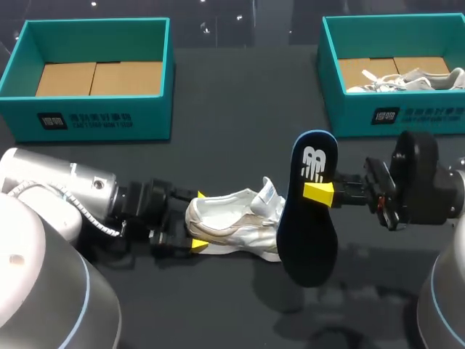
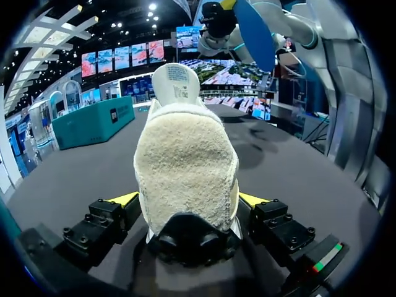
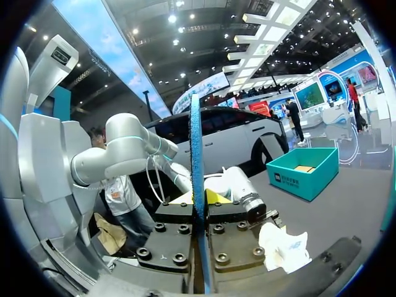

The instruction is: Take the shoe out of the shoebox, open the shoe tongue, remove and reinsert the insole, then place the shoe into the shoebox

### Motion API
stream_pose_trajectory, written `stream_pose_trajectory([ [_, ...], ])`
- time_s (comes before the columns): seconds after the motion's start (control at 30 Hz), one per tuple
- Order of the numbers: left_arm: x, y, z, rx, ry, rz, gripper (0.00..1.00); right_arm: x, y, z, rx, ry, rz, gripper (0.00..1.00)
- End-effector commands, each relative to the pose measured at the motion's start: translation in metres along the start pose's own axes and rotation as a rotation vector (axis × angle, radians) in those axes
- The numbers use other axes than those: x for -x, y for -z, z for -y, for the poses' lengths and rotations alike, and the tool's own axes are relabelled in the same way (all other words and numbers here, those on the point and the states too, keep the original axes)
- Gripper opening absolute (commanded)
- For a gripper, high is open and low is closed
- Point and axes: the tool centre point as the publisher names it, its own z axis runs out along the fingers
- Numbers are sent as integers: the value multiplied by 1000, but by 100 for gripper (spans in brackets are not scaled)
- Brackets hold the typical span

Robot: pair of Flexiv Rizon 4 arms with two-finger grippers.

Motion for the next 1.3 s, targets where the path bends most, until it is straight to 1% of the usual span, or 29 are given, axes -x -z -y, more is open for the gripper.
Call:
stream_pose_trajectory([
  [0.03, 0, 14, 10, 122, -5, 1, 100, -7, 1, 0, -1, 0, 19, 0],
  [0.1, 0, 19, 10, 184, 5, -24, 100, -7, 1, 0, -1, 0, 19, 0],
  [0.13, 0, 20, 9, 228, -2, -26, 100, -7, 1, 0, -1, 0, 19, 0],
  [0.17, -1, 23, 8, 270, 11, -58, 100, -7, 1, 0, -1, 0, 19, 0],
  [0.2, -2, 28, 9, 295, 2, -79, 100, -7, 1, 0, -1, 0, 19, 0],
  [0.67, -2, 28, 9, 295, 2, -79, 100, -7, 1, 0, -1, 0, 19, 0],
  [0.77, 5, 32, 18, 357, 6, -74, 100, -7, 1, 0, -1, 0, 19, 0],
  [0.8, 7, 35, 21, 372, 12, -88, 100, -7, 1, 0, -1, 0, 19, 0],
  [0.83, 9, 37, 23, 408, 20, -88, 100, -7, 1, 0, -1, 0, 19, 0],
  [0.87, 10, 39, 24, 418, 0, -98, 100, -7, 1, 0, -1, 0, 19, 0],
  [0.93, 12, 41, 27, 482, 6, -84, 100, -7, 1, 0, -1, 0, 19, 0],
  [0.97, 11, 42, 29, 490, -3, -93, 100, -7, 1, 0, -1, 0, 19, 0],
  [1.03, 10, 44, 32, 552, -1, -83, 100, -7, 1, 0, -1, 0, 19, 0],
  [1.1, 10, 45, 35, 590, 2, -93, 100, -7, 1, 0, -1, 0, 19, 0],
  [1.3, 10, 46, 45, 708, -13, -61, 100, -7, 1, 0, -1, 0, 19, 0],
])
